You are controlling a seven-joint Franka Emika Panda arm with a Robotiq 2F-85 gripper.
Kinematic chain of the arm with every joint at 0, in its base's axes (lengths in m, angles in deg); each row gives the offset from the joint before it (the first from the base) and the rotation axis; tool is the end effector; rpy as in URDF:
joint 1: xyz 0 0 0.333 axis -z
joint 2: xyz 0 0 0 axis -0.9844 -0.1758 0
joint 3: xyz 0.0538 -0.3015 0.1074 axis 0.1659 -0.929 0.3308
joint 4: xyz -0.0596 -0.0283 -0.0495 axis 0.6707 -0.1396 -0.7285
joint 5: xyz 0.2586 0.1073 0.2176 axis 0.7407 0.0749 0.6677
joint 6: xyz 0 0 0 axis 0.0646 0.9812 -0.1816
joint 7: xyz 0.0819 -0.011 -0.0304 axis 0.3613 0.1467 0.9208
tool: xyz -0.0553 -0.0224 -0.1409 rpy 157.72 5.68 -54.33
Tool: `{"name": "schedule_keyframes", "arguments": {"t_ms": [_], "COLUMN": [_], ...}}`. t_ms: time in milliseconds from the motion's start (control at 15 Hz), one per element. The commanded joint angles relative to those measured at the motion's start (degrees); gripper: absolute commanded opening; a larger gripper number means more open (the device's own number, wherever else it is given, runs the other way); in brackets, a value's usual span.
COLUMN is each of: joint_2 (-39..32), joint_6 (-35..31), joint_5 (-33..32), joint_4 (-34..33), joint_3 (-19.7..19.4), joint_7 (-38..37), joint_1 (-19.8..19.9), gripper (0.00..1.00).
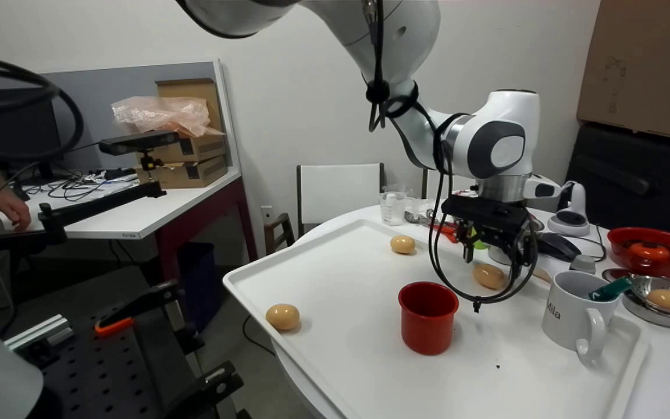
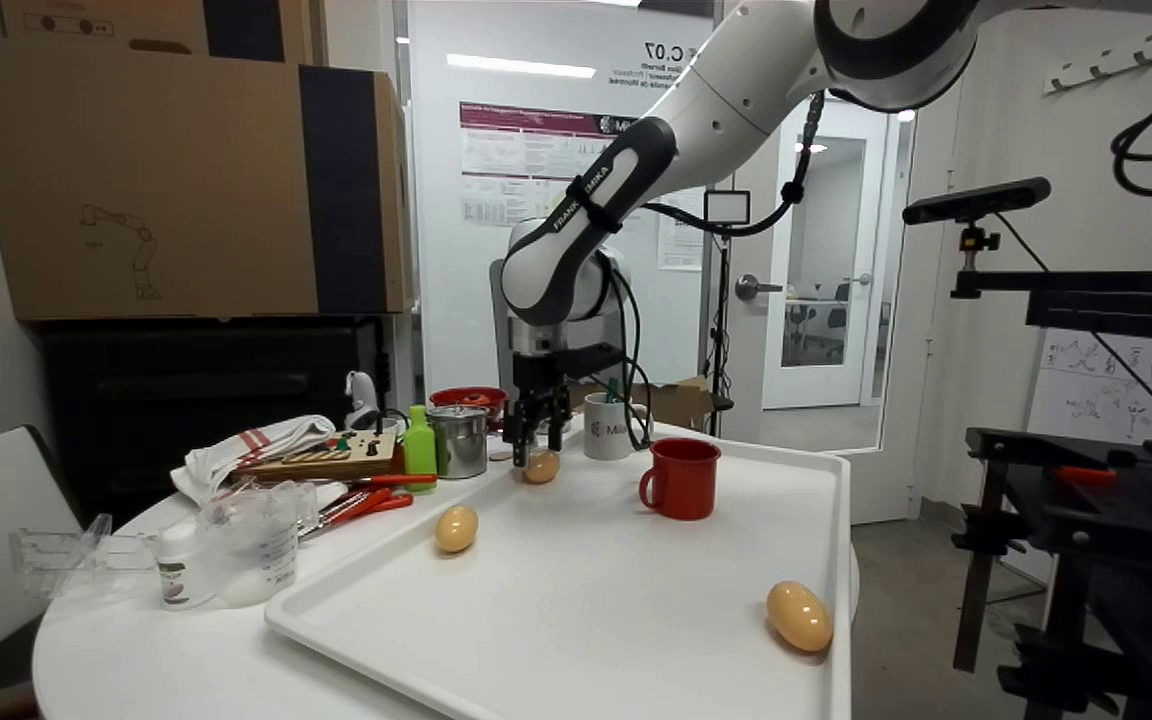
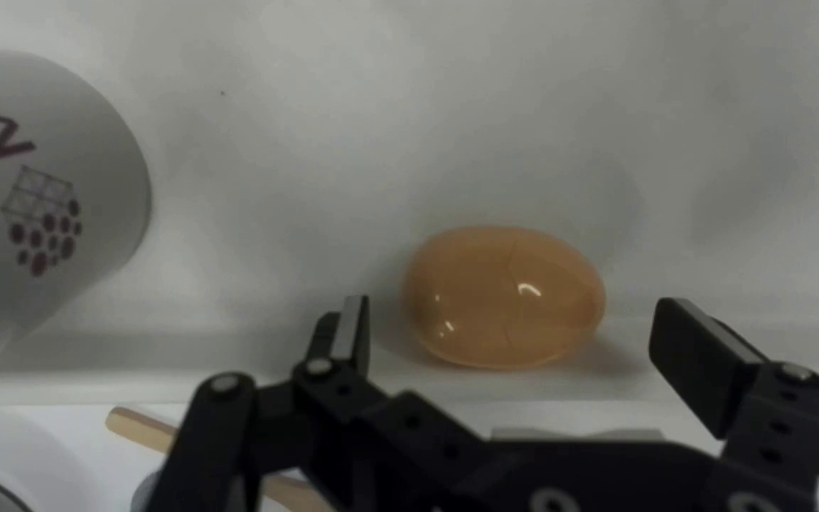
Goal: Put the right egg in the red cup
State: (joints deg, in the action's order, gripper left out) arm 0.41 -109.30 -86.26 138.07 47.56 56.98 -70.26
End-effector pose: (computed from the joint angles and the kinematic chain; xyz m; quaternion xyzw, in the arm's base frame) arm 0.7157 -0.1479 0.0337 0.9996 -0.0194 0.0127 0.0176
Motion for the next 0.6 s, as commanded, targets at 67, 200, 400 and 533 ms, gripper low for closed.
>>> {"name": "schedule_keyframes", "arguments": {"t_ms": [67, 200, 400, 533], "joint_2": [-3.4, -4.0, -4.2, -4.0], "joint_6": [-0.2, -0.3, -0.4, -0.5], "joint_5": [-0.9, -1.0, -0.7, -0.7], "joint_4": [-4.9, -5.6, -6.1, -5.8], "joint_3": [-0.6, -1.0, -1.4, -1.7], "joint_7": [-3.2, -4.2, -5.5, -6.3], "joint_1": [-0.6, -0.7, -0.4, -0.2], "gripper": [1.00, 1.00, 1.00, 1.00]}}
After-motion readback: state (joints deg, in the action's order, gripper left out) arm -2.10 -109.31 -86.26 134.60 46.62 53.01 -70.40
